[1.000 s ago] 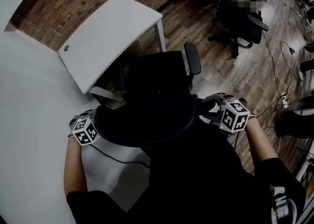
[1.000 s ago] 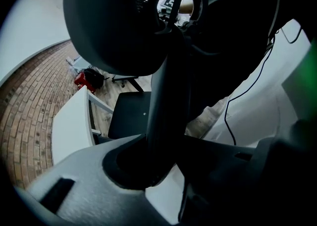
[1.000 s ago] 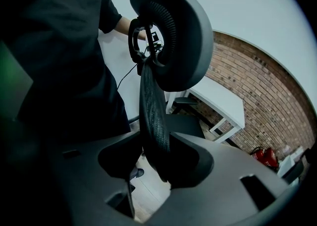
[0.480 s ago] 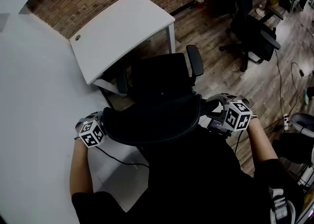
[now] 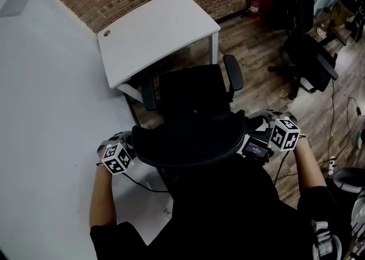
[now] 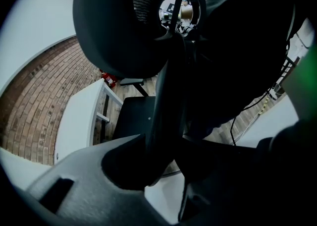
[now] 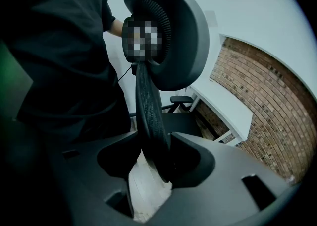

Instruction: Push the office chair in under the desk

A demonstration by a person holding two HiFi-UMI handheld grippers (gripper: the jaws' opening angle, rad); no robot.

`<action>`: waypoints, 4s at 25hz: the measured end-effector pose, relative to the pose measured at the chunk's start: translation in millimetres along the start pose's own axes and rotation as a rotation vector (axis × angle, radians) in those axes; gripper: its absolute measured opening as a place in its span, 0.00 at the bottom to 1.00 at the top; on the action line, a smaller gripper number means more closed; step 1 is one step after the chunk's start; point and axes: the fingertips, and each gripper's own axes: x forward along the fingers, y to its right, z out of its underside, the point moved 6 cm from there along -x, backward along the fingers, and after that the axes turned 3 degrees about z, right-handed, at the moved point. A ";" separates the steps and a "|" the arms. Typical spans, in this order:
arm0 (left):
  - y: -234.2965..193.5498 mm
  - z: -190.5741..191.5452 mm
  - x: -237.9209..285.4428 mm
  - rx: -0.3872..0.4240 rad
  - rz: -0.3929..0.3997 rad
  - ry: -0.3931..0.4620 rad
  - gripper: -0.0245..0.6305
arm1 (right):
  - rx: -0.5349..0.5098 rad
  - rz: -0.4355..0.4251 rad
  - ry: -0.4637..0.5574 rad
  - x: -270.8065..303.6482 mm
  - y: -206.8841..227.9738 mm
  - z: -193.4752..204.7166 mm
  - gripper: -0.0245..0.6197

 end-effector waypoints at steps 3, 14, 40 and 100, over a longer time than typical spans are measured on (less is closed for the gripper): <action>7.0 -9.4 -1.7 -0.037 -0.025 0.008 0.30 | -0.023 -0.023 0.003 -4.9 11.3 5.8 0.33; 35.6 -47.0 5.3 -0.145 -0.110 0.017 0.30 | -0.090 -0.050 0.013 -17.7 44.9 32.7 0.35; 60.4 -100.7 20.0 -0.298 -0.254 0.025 0.30 | -0.211 -0.039 0.077 -25.1 103.5 63.7 0.37; -47.8 -52.0 21.6 -0.375 -0.241 0.040 0.33 | -0.313 -0.067 0.130 50.4 189.5 21.0 0.28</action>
